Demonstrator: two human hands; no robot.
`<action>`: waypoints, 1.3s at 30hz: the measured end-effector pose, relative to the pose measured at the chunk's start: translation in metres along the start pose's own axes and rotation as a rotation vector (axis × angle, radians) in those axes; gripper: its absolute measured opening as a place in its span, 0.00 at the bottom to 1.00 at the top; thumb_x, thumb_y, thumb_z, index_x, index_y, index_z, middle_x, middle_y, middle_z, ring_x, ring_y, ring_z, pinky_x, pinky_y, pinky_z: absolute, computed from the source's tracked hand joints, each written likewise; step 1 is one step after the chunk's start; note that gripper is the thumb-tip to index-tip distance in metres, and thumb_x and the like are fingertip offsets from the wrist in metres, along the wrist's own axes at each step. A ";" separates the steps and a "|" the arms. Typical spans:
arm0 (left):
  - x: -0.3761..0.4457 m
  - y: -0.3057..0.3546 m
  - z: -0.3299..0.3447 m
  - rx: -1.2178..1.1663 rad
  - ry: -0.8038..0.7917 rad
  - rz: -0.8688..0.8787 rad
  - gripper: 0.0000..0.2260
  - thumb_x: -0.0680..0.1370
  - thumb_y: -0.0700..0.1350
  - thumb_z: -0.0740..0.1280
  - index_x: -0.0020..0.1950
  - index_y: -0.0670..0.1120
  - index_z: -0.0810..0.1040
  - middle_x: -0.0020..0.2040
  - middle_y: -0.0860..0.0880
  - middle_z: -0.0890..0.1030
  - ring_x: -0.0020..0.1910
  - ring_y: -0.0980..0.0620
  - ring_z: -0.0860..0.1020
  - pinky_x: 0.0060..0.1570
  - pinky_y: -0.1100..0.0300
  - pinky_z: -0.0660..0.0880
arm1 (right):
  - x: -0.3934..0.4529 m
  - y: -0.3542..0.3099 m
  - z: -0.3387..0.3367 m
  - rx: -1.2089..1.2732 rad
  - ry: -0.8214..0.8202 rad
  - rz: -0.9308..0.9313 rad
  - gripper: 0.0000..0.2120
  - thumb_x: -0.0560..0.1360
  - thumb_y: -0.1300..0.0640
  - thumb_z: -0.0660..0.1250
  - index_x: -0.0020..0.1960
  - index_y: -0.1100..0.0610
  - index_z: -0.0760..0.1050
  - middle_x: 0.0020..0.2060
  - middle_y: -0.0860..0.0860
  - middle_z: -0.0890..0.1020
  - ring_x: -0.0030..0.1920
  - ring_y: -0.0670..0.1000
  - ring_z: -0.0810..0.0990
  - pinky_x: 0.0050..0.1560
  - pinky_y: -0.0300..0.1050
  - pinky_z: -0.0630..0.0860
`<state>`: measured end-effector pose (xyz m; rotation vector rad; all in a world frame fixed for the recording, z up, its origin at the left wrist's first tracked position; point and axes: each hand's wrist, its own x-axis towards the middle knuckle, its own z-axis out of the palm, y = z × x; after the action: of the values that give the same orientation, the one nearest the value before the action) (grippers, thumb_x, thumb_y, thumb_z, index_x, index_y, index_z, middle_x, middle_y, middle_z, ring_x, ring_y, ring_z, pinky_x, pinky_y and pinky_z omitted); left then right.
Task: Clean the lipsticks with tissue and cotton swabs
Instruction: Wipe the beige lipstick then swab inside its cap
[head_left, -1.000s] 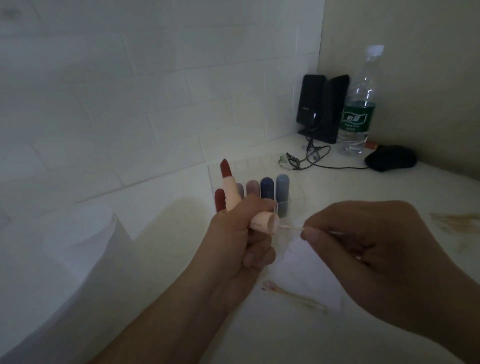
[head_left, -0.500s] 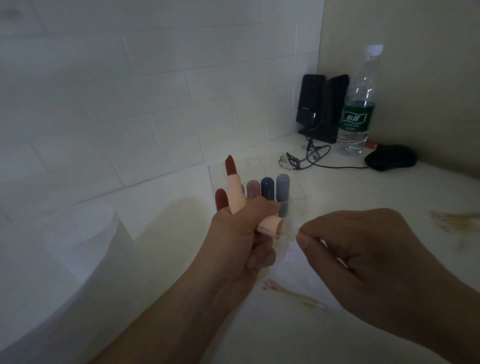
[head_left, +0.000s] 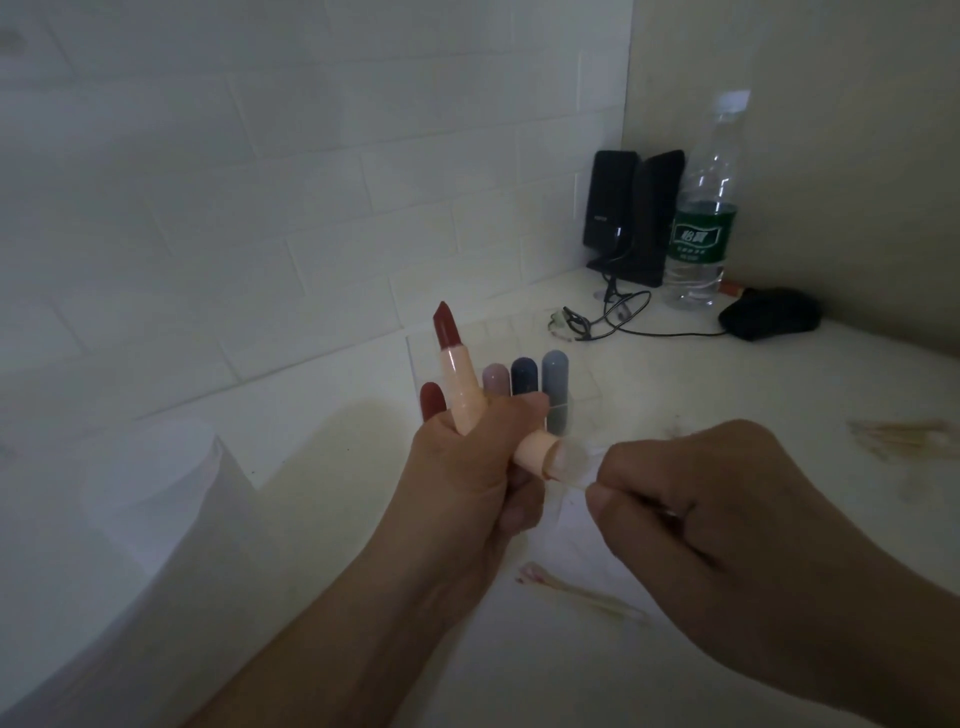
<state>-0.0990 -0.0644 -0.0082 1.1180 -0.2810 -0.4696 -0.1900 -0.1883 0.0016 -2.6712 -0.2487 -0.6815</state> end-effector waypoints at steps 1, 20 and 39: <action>0.000 0.000 0.001 0.002 0.004 0.005 0.15 0.63 0.48 0.70 0.42 0.42 0.70 0.30 0.47 0.67 0.17 0.57 0.63 0.16 0.67 0.61 | 0.000 0.001 0.001 0.020 -0.007 0.016 0.17 0.74 0.48 0.57 0.28 0.45 0.58 0.18 0.45 0.62 0.19 0.44 0.65 0.22 0.29 0.57; 0.001 -0.003 -0.001 0.211 0.088 0.187 0.09 0.76 0.43 0.65 0.37 0.44 0.72 0.27 0.45 0.72 0.21 0.51 0.68 0.21 0.63 0.67 | 0.005 -0.002 -0.001 0.603 -0.052 0.246 0.14 0.70 0.50 0.59 0.28 0.54 0.72 0.17 0.46 0.66 0.19 0.44 0.63 0.23 0.33 0.60; 0.004 -0.004 -0.005 0.212 0.001 0.215 0.12 0.80 0.46 0.61 0.40 0.42 0.79 0.30 0.44 0.74 0.28 0.52 0.71 0.23 0.63 0.67 | 0.008 0.017 -0.011 0.170 0.166 -0.026 0.07 0.74 0.52 0.64 0.39 0.42 0.74 0.26 0.30 0.69 0.27 0.30 0.72 0.30 0.17 0.62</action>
<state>-0.0940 -0.0643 -0.0143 1.2782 -0.4532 -0.2526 -0.1830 -0.2074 0.0092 -2.4389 -0.2828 -0.8458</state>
